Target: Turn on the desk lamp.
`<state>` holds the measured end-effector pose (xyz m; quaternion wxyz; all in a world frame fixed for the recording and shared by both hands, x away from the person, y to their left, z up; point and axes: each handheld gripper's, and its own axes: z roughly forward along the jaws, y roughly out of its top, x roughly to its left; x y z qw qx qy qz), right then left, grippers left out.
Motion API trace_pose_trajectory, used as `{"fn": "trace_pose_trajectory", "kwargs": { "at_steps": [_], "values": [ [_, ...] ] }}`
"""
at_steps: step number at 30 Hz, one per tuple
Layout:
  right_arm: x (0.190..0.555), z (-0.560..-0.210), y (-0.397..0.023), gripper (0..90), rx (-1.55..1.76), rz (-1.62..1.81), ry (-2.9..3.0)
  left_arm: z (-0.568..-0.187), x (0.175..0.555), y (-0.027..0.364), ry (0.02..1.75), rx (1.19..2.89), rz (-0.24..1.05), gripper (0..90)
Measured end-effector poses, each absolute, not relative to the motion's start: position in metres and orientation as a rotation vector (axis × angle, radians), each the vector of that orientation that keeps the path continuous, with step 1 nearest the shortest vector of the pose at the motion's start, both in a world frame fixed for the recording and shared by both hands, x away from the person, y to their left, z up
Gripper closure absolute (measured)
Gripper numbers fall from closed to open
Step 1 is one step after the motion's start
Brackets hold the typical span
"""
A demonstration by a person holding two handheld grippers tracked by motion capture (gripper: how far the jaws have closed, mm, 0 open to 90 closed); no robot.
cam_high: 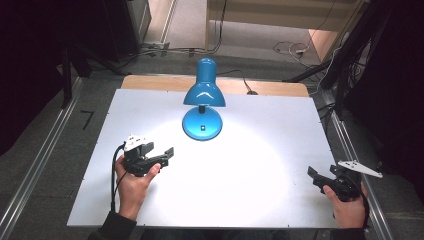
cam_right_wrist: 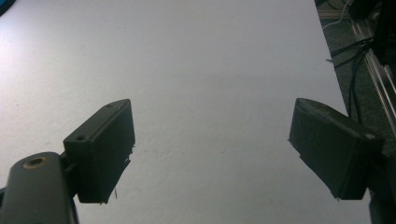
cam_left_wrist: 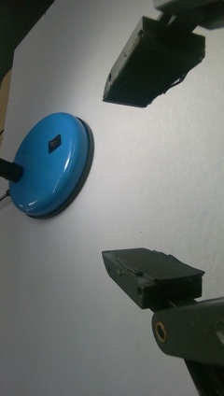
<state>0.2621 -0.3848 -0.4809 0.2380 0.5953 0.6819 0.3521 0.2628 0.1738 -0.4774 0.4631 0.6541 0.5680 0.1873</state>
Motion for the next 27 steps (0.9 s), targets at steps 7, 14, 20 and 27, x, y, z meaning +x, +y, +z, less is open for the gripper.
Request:
{"fn": "trace_pose_trajectory", "kwargs": {
  "at_steps": [7, 14, 20, 27],
  "values": [
    [0.262, -0.481, -0.384, 13.0, 1.635, 0.964, 1.868, -0.478, 0.256, 0.178, 1.401, 1.607, 0.472, 20.9],
    [0.262, -0.481, -0.384, 13.0, 1.634, 0.964, 1.868, -0.478, 0.249, 0.184, 1.409, 1.601, 0.489, 20.9],
    [0.262, -0.480, -0.384, 13.0, 1.638, 0.964, 1.868, -0.477, 0.245, 0.190, 1.419, 1.594, 0.496, 20.9],
    [0.262, -0.481, -0.384, 13.0, 1.636, 0.964, 1.867, -0.476, 0.240, 0.194, 1.424, 1.589, 0.499, 20.9]
  ]
}}
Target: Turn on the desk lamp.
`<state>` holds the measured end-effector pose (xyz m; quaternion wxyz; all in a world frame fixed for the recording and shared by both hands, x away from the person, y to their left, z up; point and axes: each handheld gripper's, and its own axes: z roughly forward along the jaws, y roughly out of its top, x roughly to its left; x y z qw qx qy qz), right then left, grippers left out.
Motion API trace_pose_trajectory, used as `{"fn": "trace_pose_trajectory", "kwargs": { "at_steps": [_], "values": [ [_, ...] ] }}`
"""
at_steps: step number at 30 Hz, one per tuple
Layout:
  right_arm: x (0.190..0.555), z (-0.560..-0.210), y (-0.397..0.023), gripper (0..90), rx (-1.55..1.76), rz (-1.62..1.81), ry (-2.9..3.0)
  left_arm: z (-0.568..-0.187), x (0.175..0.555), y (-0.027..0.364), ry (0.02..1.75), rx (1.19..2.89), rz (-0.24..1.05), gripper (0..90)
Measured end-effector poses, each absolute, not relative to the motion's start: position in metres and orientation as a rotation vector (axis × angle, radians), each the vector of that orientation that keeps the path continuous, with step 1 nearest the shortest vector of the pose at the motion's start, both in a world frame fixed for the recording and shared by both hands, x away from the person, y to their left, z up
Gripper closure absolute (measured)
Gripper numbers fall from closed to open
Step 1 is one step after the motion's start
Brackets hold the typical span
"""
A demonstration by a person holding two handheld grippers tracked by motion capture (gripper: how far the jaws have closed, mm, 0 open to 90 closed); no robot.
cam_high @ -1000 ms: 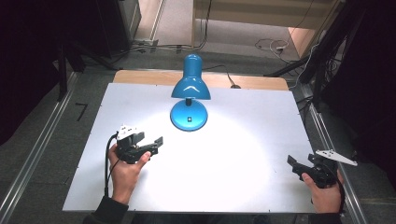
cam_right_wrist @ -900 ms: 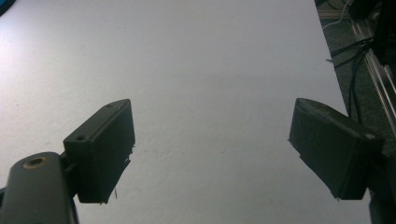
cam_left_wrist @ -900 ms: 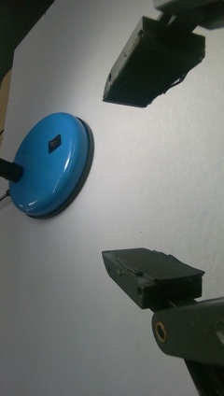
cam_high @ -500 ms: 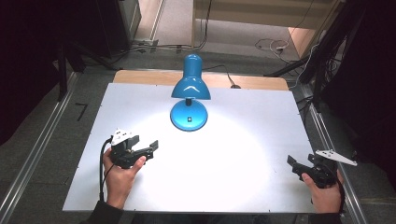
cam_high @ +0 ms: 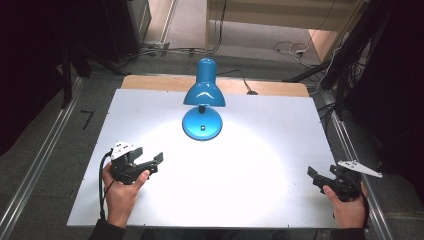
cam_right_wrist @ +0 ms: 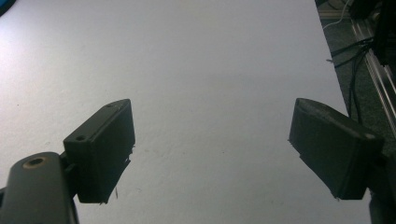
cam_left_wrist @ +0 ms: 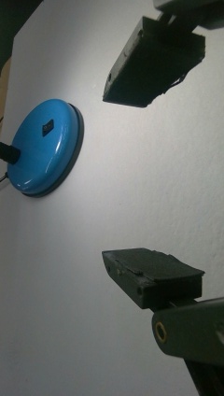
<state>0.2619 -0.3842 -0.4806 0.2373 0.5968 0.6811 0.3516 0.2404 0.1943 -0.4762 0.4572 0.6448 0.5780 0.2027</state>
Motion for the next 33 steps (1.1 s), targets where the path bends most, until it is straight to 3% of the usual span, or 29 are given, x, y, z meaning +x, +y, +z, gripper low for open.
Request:
{"fn": "trace_pose_trajectory", "kwargs": {
  "at_steps": [33],
  "values": [
    [0.263, -0.485, -0.383, 12.9, 1.628, 0.945, 1.890, -0.481, 0.218, 0.225, 1.494, 1.587, 0.556, 20.1]
  ]
}}
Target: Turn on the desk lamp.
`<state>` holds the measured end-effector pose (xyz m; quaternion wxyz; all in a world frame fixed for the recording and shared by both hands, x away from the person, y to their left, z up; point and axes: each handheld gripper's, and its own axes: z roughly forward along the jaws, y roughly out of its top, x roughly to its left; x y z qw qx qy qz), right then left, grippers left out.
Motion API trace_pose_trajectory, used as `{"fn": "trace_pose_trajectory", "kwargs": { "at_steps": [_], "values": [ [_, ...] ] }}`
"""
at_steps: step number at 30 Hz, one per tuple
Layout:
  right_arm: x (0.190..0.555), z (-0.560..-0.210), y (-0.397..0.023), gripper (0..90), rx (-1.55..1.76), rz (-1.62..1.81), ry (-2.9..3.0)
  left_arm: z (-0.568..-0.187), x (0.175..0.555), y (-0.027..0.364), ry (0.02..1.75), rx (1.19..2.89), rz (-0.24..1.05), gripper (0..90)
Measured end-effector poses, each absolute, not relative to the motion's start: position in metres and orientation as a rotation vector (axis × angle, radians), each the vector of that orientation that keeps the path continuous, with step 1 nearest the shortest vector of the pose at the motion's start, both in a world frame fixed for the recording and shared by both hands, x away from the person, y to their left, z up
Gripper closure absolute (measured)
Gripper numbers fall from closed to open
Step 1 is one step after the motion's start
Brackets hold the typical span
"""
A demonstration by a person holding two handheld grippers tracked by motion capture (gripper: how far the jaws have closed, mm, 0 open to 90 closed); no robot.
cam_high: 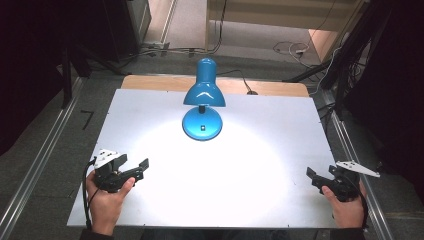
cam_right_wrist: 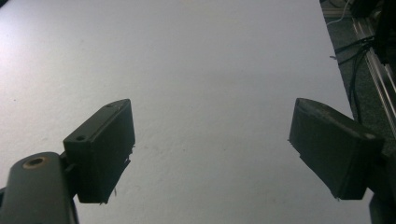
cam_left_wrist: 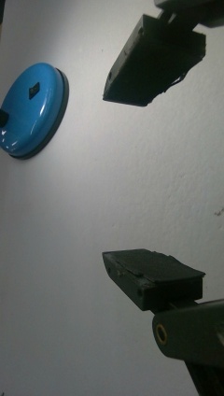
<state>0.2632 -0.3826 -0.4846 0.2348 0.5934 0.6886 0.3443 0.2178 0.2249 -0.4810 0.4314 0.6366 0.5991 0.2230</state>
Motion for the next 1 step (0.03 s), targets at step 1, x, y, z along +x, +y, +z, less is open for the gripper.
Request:
{"fn": "trace_pose_trajectory", "kwargs": {
  "at_steps": [1],
  "values": [
    [0.2632, -0.4846, -0.3826, 12.9, 1.628, 0.945, 1.890, -0.4828, 0.2187, 0.2273, 1.503, 1.590, 0.564, 20.1]
  ]
}}
